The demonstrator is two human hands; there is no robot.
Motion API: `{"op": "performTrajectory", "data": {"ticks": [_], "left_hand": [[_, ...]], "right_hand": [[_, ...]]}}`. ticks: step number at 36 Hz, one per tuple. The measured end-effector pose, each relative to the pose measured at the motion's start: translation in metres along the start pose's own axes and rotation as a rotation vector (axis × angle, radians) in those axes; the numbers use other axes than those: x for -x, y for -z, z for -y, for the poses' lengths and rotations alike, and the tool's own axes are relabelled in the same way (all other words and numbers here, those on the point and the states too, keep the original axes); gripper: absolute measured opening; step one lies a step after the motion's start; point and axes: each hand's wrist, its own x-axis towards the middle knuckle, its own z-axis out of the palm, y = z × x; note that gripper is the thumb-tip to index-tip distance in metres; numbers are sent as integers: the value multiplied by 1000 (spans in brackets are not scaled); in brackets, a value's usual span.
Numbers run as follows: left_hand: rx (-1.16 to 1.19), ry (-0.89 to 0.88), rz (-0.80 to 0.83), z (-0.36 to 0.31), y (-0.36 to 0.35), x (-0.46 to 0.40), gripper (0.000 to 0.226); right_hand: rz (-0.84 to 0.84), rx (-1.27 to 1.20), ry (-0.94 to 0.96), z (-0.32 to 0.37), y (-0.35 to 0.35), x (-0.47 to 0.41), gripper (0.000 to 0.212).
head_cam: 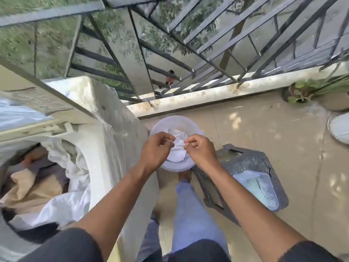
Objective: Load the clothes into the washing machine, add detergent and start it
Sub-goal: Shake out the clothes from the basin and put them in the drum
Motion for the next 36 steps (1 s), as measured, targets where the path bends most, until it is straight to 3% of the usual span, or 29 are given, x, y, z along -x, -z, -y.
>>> {"op": "performTrajectory", "data": {"ticks": [8, 11, 13, 16, 23, 26, 36], "left_hand": [[-75, 236, 21, 81, -78, -113, 10], [-90, 338, 0, 113, -97, -150, 12], [-96, 383, -16, 136, -107, -172, 26], [-126, 410, -3, 162, -118, -199, 13], [-141, 464, 1, 208, -143, -249, 14], [-140, 465, 1, 225, -150, -263, 15], [-133, 478, 12, 266, -140, -301, 19]], "right_hand": [[190, 103, -219, -108, -57, -122, 13], [240, 164, -244, -151, -80, -158, 17], [285, 235, -239, -177, -95, -180, 15], [338, 327, -225, -216, -113, -212, 15], [418, 409, -220, -283, -165, -287, 26], [421, 380, -269, -299, -186, -313, 39], [253, 427, -374, -334, -239, -383, 54]]}}
